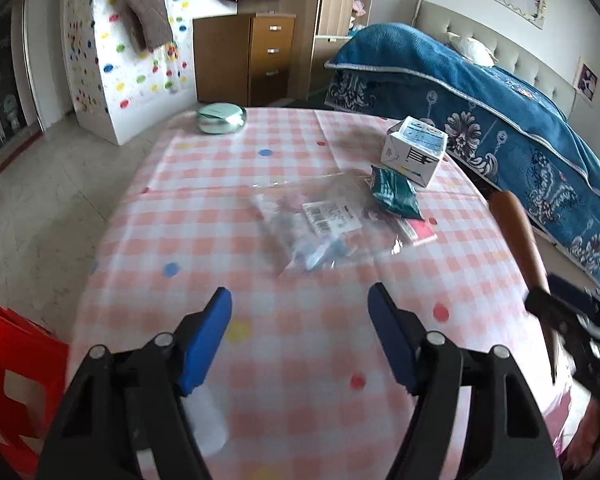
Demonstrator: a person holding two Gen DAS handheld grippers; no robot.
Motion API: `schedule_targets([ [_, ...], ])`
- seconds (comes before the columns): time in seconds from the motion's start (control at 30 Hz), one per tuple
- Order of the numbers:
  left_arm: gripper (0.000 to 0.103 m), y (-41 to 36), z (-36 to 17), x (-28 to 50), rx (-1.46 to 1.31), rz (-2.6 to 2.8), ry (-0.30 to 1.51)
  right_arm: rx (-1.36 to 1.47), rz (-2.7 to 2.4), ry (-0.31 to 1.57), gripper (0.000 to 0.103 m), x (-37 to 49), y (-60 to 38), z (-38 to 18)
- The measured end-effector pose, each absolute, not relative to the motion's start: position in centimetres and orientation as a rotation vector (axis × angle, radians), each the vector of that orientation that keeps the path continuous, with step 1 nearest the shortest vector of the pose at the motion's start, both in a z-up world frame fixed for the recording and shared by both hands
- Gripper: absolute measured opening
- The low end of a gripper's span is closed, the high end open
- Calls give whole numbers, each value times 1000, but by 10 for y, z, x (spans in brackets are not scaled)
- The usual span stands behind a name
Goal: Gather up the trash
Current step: 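Grasp the brown leather sheath with the right gripper, then grasp the clear plastic packet with the left gripper while the right holds the sheath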
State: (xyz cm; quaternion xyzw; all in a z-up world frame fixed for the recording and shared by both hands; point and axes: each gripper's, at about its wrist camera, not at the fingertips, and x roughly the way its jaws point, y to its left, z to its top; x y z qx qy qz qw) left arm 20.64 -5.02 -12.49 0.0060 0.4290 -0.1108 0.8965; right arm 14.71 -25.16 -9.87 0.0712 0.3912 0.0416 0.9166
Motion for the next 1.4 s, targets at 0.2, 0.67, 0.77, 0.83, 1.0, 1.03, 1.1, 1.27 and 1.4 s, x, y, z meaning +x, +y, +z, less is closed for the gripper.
schedule_targets([
  [0.2, 77, -67, -138, 244, 1, -198, 943, 172, 92, 798, 50, 152, -260, -101],
  [0.67, 36, -94, -146, 259, 167, -180, 915, 209, 69, 814, 51, 153, -277, -108],
  [0.77, 12, -97, -145, 249, 199, -184, 905, 210, 65, 817, 50, 146, -276, -108],
  [0.83, 9, -94, -143, 239, 173, -198, 910, 212, 62, 819, 51, 138, -275, -107],
  [1.0, 7, -69, -129, 198, 38, -238, 874, 208, 62, 820, 51, 117, -272, -103],
  [1.03, 7, -63, -125, 187, 7, -246, 861, 208, 64, 820, 51, 112, -270, -102],
  [1.1, 7, -49, -115, 162, -57, -262, 830, 204, 70, 818, 51, 104, -267, -101],
  [1.27, 7, -32, -100, 118, -97, -275, 768, 196, 104, 818, 51, 86, -252, -99],
  [1.4, 7, -29, -92, 96, -88, -272, 735, 184, 123, 821, 51, 76, -241, -98],
])
